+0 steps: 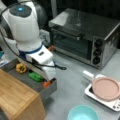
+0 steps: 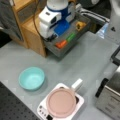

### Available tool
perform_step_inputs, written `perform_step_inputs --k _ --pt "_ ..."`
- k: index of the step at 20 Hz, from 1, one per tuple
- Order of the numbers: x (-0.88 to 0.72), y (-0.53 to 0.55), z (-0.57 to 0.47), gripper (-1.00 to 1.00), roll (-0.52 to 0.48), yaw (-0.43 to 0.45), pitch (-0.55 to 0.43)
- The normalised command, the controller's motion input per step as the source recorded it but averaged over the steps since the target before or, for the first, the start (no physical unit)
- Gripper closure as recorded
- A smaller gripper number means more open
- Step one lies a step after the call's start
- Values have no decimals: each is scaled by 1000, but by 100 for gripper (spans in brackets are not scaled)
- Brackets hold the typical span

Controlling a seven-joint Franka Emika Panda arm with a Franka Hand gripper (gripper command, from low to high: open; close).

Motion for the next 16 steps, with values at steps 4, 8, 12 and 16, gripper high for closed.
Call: perform_step_inputs --k 4,8,12,16 --pt "-188 333 -129 -100 86 -477 -260" --pt "-185 401 -138 -100 29 -541 -314" --pt "-131 476 -93 -100 4 -535 -300" --pt "-25 443 -5 -100 54 -555 -141"
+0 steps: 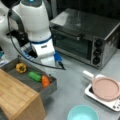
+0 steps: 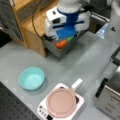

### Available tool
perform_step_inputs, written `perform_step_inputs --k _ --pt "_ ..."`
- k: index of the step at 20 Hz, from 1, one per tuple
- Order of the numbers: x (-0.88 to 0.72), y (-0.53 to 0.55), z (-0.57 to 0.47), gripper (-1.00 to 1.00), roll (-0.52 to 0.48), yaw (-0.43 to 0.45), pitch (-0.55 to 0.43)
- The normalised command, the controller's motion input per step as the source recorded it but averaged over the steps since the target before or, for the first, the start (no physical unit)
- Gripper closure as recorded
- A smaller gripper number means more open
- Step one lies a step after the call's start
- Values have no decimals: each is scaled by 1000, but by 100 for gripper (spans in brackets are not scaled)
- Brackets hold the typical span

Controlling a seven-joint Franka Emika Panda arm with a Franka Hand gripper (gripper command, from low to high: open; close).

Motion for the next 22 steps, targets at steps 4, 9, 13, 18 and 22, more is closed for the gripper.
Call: perform_step_inputs --k 4,9,13,18,22 --pt "94 350 5 -100 55 -555 -23" --pt "292 261 72 -100 27 -500 111" --pt "562 303 168 -100 177 -581 312" --pt "657 301 228 -100 284 -542 298" --pt "434 114 125 -100 258 -368 158"
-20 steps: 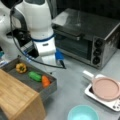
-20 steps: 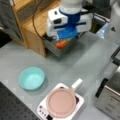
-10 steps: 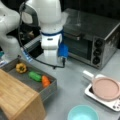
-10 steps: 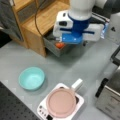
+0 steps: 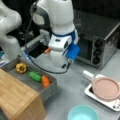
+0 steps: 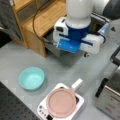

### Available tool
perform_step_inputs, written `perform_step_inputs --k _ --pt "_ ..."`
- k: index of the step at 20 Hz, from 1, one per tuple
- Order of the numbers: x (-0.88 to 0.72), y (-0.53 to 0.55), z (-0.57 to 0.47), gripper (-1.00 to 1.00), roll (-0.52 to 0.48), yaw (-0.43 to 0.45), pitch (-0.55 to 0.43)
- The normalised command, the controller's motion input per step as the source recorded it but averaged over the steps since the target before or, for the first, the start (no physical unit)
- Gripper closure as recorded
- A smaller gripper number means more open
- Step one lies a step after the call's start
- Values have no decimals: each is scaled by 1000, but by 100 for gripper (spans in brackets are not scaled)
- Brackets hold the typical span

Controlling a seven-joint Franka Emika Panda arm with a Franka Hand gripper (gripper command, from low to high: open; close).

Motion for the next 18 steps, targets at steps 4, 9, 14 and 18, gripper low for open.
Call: perform_step_inputs --k 4,9,14,18 --pt "214 23 79 -100 143 -269 105" --pt "111 -16 30 -100 47 -193 62" --pt "127 -10 9 -100 21 -104 82" --pt "180 -13 25 -100 -13 -83 118"
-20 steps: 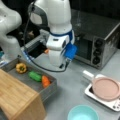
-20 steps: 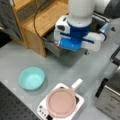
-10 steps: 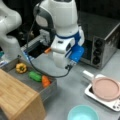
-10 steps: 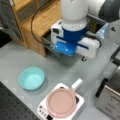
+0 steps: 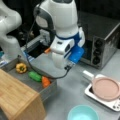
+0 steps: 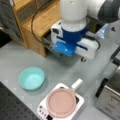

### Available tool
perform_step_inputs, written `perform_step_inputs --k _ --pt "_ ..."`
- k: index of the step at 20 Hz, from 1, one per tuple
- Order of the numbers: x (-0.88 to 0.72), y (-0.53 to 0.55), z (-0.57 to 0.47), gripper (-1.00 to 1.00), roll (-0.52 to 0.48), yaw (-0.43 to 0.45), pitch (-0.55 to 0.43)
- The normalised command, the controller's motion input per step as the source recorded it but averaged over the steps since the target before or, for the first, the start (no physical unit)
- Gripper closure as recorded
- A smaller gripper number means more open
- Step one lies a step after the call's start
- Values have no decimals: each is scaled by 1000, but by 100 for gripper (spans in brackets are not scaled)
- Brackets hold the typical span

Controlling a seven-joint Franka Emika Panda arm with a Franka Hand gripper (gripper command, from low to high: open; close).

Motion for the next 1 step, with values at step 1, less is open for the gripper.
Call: perform_step_inputs --k 1 --pt "191 -30 30 -100 -38 -63 123"
